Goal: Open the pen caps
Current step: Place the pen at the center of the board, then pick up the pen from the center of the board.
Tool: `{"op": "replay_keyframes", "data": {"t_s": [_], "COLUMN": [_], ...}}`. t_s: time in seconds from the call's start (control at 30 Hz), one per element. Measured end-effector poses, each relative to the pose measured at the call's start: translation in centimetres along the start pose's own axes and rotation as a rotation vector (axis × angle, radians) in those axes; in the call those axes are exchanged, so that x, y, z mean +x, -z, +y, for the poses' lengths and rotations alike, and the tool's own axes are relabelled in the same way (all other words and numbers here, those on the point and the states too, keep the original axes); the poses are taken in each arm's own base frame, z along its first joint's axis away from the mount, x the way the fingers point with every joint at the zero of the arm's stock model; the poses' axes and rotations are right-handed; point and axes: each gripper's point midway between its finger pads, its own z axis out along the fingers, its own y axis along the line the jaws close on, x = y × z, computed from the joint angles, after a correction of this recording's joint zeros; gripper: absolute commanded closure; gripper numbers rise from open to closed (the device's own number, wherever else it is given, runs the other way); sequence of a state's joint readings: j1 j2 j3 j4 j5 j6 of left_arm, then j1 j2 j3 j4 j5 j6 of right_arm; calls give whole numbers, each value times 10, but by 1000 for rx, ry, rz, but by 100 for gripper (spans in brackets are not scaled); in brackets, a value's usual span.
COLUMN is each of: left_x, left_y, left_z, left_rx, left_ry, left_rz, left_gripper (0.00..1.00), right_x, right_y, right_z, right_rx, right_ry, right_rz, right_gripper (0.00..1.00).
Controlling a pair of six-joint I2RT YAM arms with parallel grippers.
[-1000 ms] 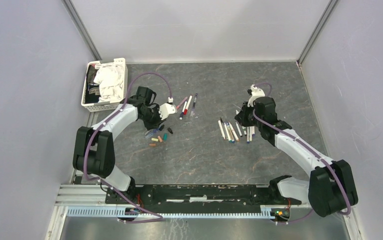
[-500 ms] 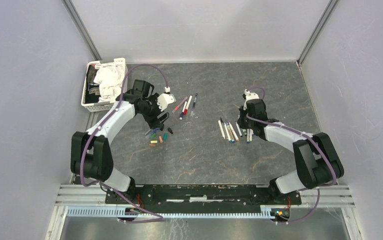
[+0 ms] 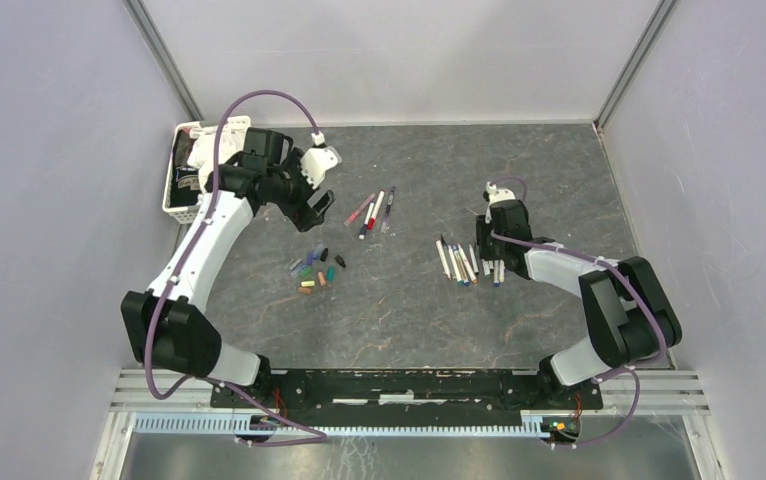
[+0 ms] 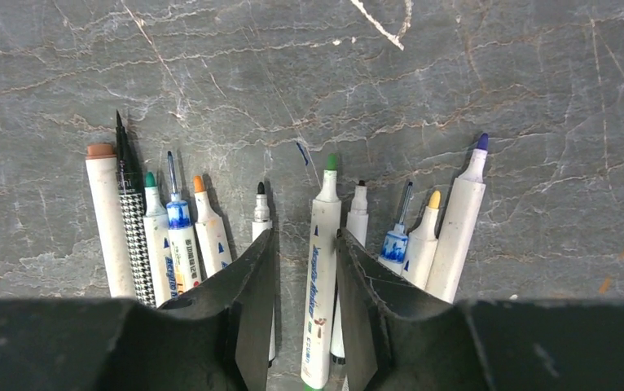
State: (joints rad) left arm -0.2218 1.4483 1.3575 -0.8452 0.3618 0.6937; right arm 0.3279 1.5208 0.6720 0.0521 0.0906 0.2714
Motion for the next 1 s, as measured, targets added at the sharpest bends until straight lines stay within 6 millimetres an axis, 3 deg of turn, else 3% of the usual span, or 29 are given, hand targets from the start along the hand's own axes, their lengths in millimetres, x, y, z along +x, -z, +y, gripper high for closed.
{"op": "replay_keyframes", "data": {"t_s": [0.17, 0.27, 0.33, 0.5, 0.63, 0.73, 0.8, 1.0], "left_x": [-9, -10, -9, -5, 5, 14, 17, 18], "left_y": [24, 41, 53, 64, 55, 49, 47, 50], "left_z": [20, 34, 40, 43, 33, 23, 19, 5], "left_rx": [-102, -176, -218, -252, -205, -164, -150, -107], "left_ry": [28, 59, 92, 144, 182, 205, 211, 216], "left_rz": [-3, -14, -26, -35, -19, 1, 8, -10], "left_gripper": [0, 0, 0, 0, 0, 0, 0, 0], "right_x": [-16, -47, -74, -141, -166, -166, -157, -118], "right_y": [12, 26, 34, 43, 22, -10, -31, -79], "right_z": [4, 13, 29, 106, 174, 215, 229, 234], "right_rx": [-8, -13, -32, -137, -215, -239, -234, -191], "right_ry": [-13, -18, -10, 33, 86, 125, 147, 195], "right_rz": [-52, -137, -194, -304, -307, -264, -225, -101], "right_gripper": [59, 58, 58, 57, 57, 58, 58, 58]}}
